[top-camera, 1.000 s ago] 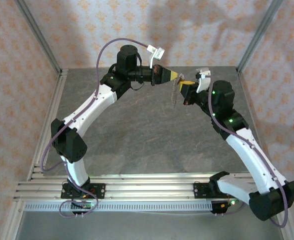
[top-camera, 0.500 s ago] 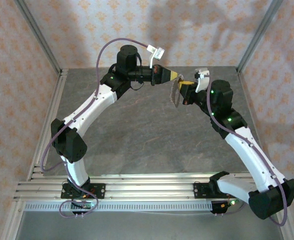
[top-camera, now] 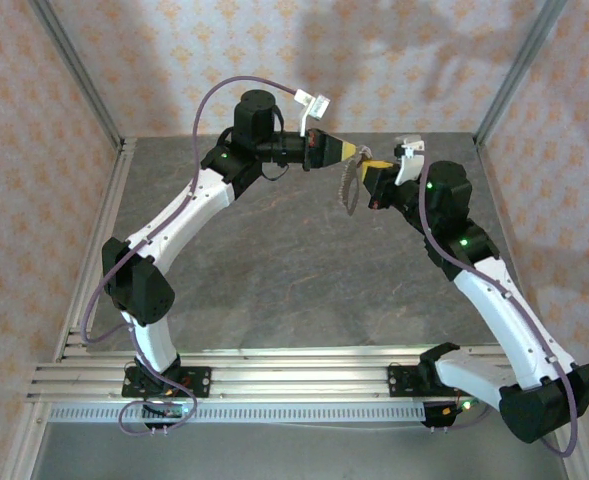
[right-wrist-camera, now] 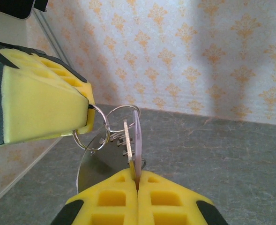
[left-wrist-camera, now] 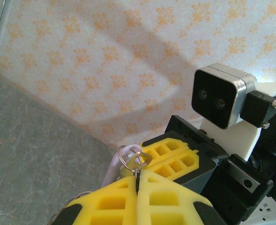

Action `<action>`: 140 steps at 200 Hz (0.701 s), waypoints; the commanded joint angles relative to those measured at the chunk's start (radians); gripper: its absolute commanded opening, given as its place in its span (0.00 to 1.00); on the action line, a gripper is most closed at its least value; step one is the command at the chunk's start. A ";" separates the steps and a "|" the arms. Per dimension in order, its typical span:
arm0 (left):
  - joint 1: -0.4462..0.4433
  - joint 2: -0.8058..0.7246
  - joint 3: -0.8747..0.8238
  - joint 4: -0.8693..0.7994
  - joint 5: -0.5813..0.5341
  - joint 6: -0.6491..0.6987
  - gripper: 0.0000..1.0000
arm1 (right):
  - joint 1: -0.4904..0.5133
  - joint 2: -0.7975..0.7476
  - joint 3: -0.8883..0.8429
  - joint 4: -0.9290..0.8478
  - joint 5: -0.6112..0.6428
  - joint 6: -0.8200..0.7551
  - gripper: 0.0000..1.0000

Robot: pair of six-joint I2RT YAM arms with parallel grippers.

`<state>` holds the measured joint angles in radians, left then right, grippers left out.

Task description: Put the keys on the keyring

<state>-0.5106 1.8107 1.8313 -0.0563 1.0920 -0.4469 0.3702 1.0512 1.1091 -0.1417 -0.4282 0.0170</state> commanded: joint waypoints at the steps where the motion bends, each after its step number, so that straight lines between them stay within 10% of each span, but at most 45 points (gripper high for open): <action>1: -0.003 -0.033 0.004 0.050 0.019 -0.010 0.00 | -0.005 0.016 0.053 0.017 -0.023 0.015 0.00; 140: -0.005 -0.028 0.005 0.050 0.003 -0.010 0.00 | 0.006 0.008 0.058 -0.035 0.059 -0.023 0.00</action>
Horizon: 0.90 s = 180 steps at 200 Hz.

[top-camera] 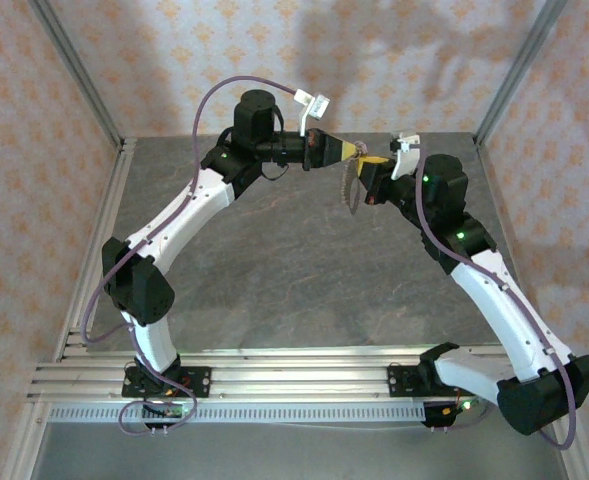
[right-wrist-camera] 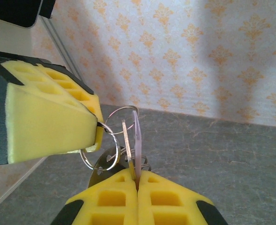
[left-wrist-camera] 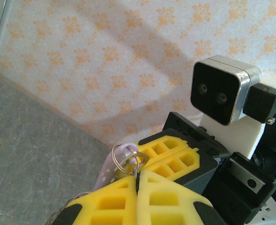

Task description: Put the keys on the keyring

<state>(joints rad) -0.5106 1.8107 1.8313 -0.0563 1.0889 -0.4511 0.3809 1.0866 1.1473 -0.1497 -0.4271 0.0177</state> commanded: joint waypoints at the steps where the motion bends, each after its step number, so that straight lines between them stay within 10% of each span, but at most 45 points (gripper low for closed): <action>1: -0.005 -0.028 0.006 0.050 0.006 -0.006 0.00 | -0.005 -0.028 0.020 -0.028 0.059 -0.025 0.00; 107: -0.005 -0.016 0.002 0.052 -0.023 -0.016 0.00 | -0.022 0.001 0.076 -0.076 0.043 -0.026 0.00; 180: 0.003 -0.028 -0.056 0.083 -0.121 -0.045 0.26 | -0.021 0.091 0.106 -0.093 0.052 -0.036 0.00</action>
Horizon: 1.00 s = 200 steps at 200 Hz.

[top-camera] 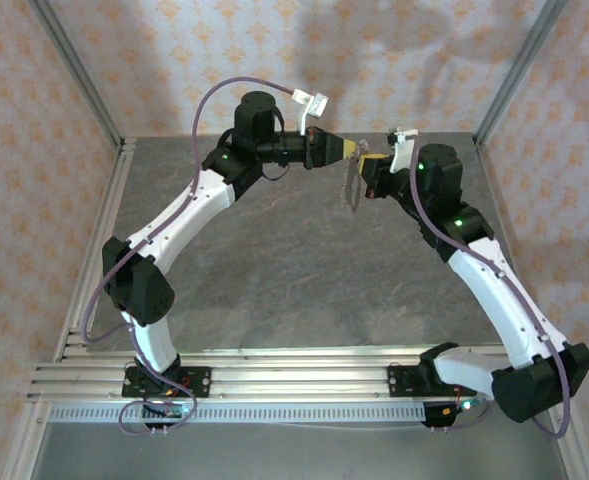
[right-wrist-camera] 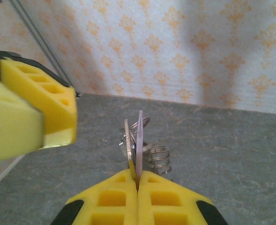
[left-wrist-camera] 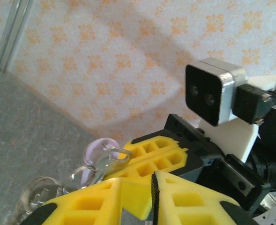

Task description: Put the keys on the keyring

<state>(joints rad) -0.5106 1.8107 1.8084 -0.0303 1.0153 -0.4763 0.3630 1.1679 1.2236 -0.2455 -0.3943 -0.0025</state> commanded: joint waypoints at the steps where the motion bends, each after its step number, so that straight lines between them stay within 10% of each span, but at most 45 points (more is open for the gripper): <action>1: 0.004 -0.029 -0.035 0.058 -0.049 -0.021 0.26 | -0.004 0.010 0.029 0.003 0.020 -0.015 0.00; 92: 0.132 -0.165 -0.277 0.189 -0.288 -0.170 0.31 | -0.002 0.288 0.070 0.055 -0.025 -0.001 0.00; 200: 0.178 -0.232 -0.334 0.119 -0.306 -0.139 0.32 | 0.004 0.682 0.222 0.028 -0.061 0.018 0.00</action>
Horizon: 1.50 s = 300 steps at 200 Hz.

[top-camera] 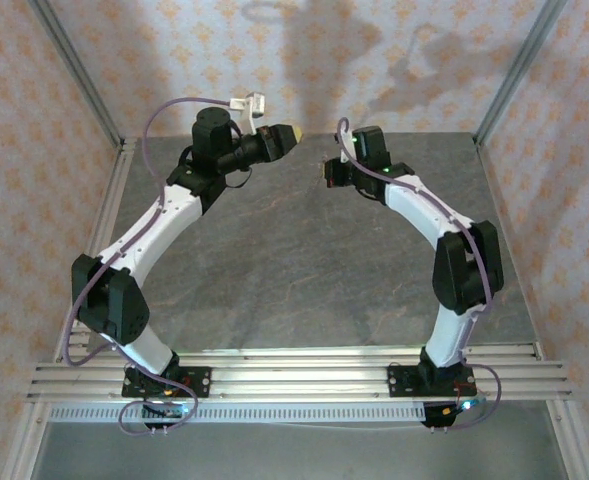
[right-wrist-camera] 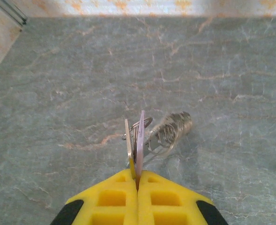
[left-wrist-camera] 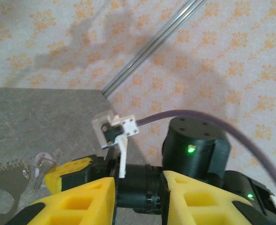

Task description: Put the keys on the keyring

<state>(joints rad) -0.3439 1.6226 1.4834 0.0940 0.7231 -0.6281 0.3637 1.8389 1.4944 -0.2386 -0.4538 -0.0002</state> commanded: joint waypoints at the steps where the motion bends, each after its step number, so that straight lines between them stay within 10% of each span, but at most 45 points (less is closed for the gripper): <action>1: 0.011 -0.044 -0.009 -0.004 -0.013 0.013 0.32 | 0.003 0.012 -0.053 0.022 0.000 0.015 0.00; 277: 0.009 -0.032 -0.045 0.044 0.033 -0.035 0.32 | 0.070 -0.180 -0.543 -0.175 -0.126 0.159 0.00; 300: 0.009 -0.033 -0.043 0.044 0.041 -0.033 0.36 | 0.077 -0.270 -0.552 -0.211 -0.168 0.163 0.31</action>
<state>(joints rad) -0.3393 1.5921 1.4361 0.0959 0.7326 -0.6567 0.4286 1.6752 0.9527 -0.3985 -0.5625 0.1562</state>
